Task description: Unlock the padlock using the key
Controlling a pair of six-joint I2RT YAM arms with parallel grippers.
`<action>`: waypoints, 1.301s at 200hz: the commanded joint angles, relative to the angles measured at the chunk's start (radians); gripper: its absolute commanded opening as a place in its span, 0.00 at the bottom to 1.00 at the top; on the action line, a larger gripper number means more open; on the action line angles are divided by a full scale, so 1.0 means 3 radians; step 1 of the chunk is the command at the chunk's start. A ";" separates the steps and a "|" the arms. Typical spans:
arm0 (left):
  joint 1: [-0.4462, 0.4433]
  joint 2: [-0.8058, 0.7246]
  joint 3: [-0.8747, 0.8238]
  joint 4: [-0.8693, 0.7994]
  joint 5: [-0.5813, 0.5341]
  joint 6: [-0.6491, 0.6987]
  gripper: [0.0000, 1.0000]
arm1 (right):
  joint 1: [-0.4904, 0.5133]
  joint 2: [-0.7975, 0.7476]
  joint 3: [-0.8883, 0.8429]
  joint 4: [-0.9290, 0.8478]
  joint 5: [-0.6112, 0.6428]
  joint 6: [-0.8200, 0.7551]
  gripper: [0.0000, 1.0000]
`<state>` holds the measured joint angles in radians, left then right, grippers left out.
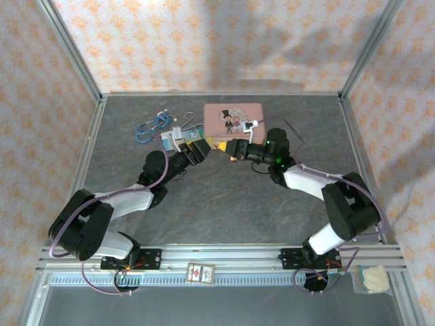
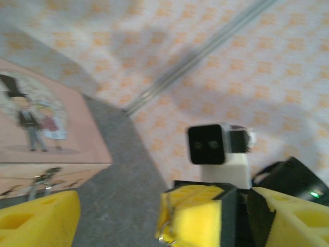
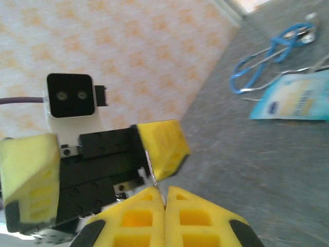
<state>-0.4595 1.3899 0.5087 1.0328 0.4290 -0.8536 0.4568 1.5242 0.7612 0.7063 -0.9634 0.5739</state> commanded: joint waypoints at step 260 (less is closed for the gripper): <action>-0.0560 0.2481 0.1893 -0.1498 -0.0549 0.0554 0.53 | -0.0628 -0.0610 -0.0282 -0.1728 0.1248 -0.0863 0.00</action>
<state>-0.6220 2.0624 1.0321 0.5957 0.2375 -0.6827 0.2737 1.3640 0.6868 0.1505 -0.5816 0.2985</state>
